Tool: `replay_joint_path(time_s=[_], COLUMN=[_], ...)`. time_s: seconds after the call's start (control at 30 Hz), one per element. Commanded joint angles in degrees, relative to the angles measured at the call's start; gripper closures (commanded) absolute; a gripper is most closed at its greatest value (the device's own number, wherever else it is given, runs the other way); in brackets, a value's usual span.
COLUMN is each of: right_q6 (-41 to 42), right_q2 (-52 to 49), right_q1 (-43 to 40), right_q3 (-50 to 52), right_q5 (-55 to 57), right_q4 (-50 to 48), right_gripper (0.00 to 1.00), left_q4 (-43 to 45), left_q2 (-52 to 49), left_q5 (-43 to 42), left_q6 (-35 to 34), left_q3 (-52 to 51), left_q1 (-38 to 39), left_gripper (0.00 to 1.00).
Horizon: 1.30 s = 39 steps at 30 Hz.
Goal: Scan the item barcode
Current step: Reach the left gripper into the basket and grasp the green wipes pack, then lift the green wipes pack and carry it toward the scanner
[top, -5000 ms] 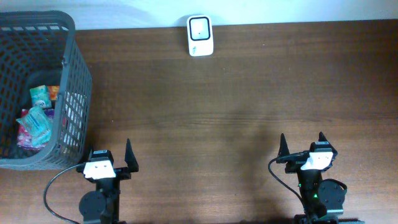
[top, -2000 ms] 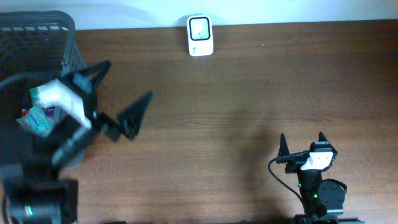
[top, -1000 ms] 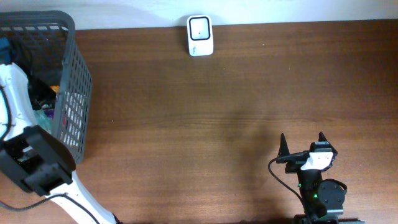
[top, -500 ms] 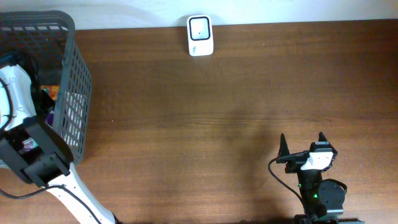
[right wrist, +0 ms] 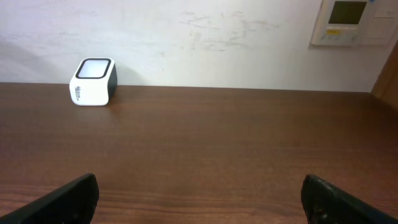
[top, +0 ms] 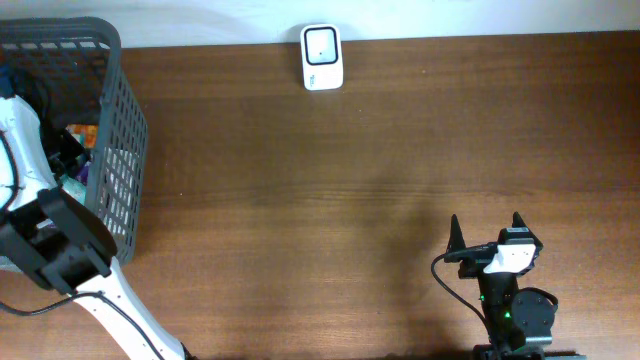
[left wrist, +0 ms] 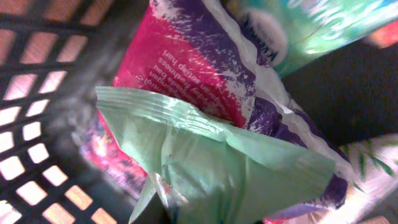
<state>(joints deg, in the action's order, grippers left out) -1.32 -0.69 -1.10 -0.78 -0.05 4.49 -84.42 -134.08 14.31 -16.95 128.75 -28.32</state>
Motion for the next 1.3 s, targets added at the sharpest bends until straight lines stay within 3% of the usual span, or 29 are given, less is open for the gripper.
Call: replay_joint_path(time_s=[0.0, 0.07, 0.13, 0.27, 0.37, 0.53, 0.57, 0.67, 0.73, 0.87, 0.93, 0.97, 1.1, 1.27], right_q6=[0.28, 0.28, 0.28, 0.28, 0.28, 0.28, 0.28, 0.28, 0.28, 0.28, 0.28, 0.28, 0.28, 0.28], right_q2=[0.37, 0.37, 0.37, 0.37, 0.37, 0.37, 0.37, 0.37, 0.37, 0.37, 0.37, 0.37, 0.37, 0.37], right_q1=[-0.42, -0.42, -0.42, -0.42, -0.42, -0.42, -0.42, -0.42, -0.42, -0.42, -0.42, -0.42, -0.42, -0.42], right_q3=[0.46, 0.46, 0.46, 0.46, 0.46, 0.46, 0.46, 0.46, 0.46, 0.46, 0.46, 0.46, 0.46, 0.46], right_q5=[0.50, 0.50, 0.50, 0.50, 0.50, 0.50, 0.50, 0.50, 0.50, 0.50, 0.50, 0.50, 0.50, 0.50], right_q4=[0.20, 0.20, 0.20, 0.20, 0.20, 0.20, 0.20, 0.20, 0.20, 0.20, 0.20, 0.20, 0.20, 0.20], right_gripper=[0.01, 0.01, 0.01, 0.01, 0.01, 0.01, 0.01, 0.01, 0.01, 0.01, 0.01, 0.01, 0.01, 0.01], left_q4=[0.92, 1.25, 1.42, 1.66, 1.73, 0.79, 0.50, -0.57, -1.40, -3.21, -3.32, -3.30, -4.42, -10.97], left_q2=[-1.25, -1.25, -1.25, -1.25, -1.22, -1.22, -1.22, -1.22, -1.22, -1.25, -1.25, -1.25, -1.22, -1.11], left_q5=[-0.35, 0.04, 0.07, 1.88, 2.40, 2.38, 2.38, 2.38, 2.36, 1.55, 1.55, 1.57, 2.43, 1.38], left_q6=[-0.15, -0.15, -0.15, -0.15, -0.15, -0.15, -0.15, -0.15, -0.15, -0.15, -0.17, -0.15, -0.20, -5.55], left_q3=[-2.99, -3.04, -3.04, -3.04, -2.36, 0.37, 1.01, 2.32, 2.34, 2.25, 2.23, 2.23, 2.84, 14.56], left_q1=[-0.37, -0.35, -0.35, -0.35, -0.35, -0.35, -0.35, -0.35, -0.35, -0.37, -0.35, -0.35, -0.35, -0.35], left_gripper=[0.82, 0.85, 0.71, 0.69, 0.76, 0.77, 0.68, 0.66, 0.69, 0.90, 0.92, 0.98, 1.00, 1.00])
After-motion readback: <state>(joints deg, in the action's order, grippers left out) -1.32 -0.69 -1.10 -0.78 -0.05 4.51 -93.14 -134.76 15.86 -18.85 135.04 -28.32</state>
